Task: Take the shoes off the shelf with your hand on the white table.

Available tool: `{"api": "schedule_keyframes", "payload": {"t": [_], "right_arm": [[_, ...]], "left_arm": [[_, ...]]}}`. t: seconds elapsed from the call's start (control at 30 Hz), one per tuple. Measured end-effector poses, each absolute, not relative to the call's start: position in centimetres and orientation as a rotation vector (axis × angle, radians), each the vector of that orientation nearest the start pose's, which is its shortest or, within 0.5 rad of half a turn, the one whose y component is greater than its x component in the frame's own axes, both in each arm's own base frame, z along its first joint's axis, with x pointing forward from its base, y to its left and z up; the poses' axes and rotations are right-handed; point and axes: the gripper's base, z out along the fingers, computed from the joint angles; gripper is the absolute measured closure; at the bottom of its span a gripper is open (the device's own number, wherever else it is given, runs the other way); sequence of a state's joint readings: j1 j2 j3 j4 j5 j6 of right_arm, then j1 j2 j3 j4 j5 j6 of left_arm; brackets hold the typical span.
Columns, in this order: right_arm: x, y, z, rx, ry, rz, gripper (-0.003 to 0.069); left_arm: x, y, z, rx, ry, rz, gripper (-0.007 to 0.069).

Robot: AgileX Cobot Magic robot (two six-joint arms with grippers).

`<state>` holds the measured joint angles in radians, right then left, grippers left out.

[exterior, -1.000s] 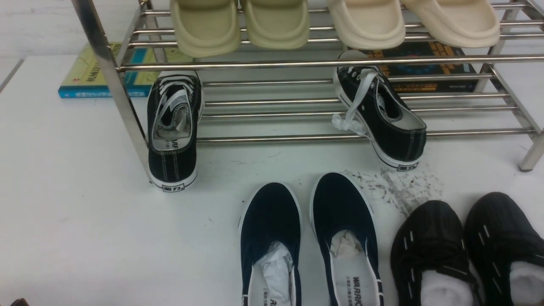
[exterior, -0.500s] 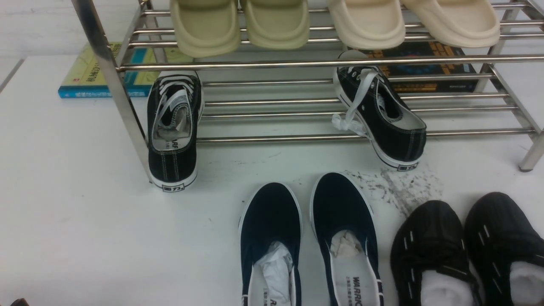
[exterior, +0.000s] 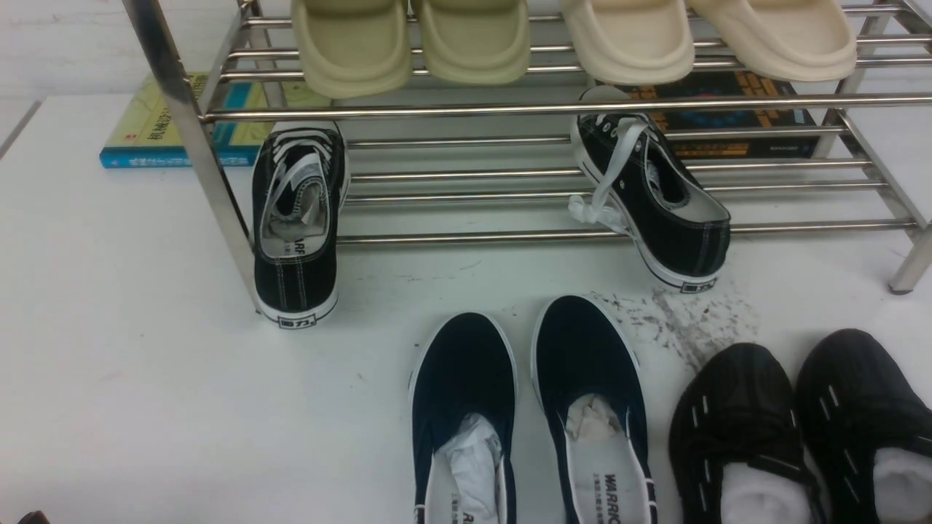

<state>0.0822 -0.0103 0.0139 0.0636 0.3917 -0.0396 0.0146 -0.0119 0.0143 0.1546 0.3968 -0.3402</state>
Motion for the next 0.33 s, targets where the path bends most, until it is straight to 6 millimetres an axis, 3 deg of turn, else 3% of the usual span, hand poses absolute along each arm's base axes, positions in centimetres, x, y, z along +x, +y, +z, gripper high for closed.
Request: {"api": "schedule_keyframes", "payload": {"t": [0.33], "right_arm": [[5.16, 0.65, 17.39, -0.076, 1.878, 0.092, 0.0505]], "left_arm": [[5.16, 0.62, 17.38, -0.239, 1.863, -0.07, 0.0383]]}}
